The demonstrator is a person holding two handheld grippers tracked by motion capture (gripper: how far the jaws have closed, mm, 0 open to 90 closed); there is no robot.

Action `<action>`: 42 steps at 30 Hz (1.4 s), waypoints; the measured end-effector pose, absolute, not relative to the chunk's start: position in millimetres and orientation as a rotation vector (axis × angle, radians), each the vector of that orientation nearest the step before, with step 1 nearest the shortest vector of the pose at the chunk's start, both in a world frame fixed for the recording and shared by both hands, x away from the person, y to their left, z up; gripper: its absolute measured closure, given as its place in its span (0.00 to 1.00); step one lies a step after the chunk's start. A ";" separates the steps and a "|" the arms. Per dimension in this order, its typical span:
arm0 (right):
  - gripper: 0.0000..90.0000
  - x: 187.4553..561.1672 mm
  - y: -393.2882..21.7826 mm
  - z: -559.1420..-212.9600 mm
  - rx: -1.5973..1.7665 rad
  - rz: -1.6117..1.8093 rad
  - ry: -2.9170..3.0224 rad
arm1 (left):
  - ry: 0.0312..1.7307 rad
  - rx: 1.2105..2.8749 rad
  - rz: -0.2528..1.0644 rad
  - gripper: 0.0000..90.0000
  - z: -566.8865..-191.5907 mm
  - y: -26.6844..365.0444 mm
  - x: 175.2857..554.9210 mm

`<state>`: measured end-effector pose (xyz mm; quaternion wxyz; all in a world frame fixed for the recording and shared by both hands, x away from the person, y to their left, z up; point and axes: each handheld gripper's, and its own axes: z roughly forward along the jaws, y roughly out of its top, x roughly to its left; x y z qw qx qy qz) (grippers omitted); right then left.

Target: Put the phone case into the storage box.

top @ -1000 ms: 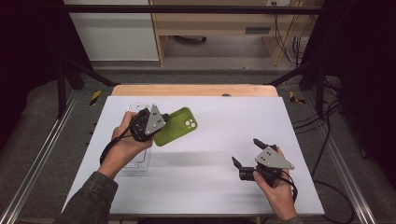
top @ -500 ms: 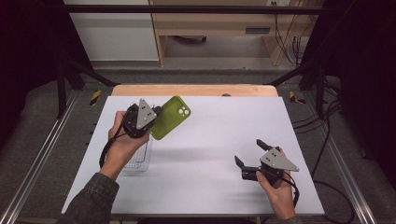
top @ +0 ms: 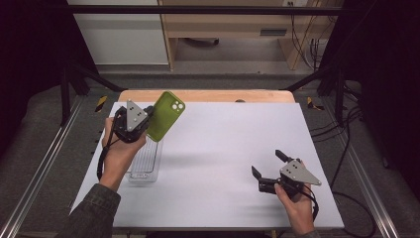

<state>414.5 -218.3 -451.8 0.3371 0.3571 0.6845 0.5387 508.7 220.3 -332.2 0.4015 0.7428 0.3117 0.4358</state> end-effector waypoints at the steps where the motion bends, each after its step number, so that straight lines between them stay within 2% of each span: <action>1: 0.04 414.0 -218.0 -452.5 0.932 1.401 1.789 | 0.799 1.870 1.107 0.97 -332.2 222.2 508.9; 14: 0.04 410.8 -222.2 -454.1 0.951 1.398 1.764 | 0.921 1.774 1.151 0.97 -333.7 238.7 515.8; 29: 0.04 407.9 -224.7 -457.0 0.970 1.413 1.757 | 1.098 1.606 1.081 0.97 -345.4 264.1 533.4; 42: 0.03 408.0 -223.6 -458.2 0.962 1.379 1.749 | 1.126 1.579 1.077 0.97 -352.0 254.9 544.1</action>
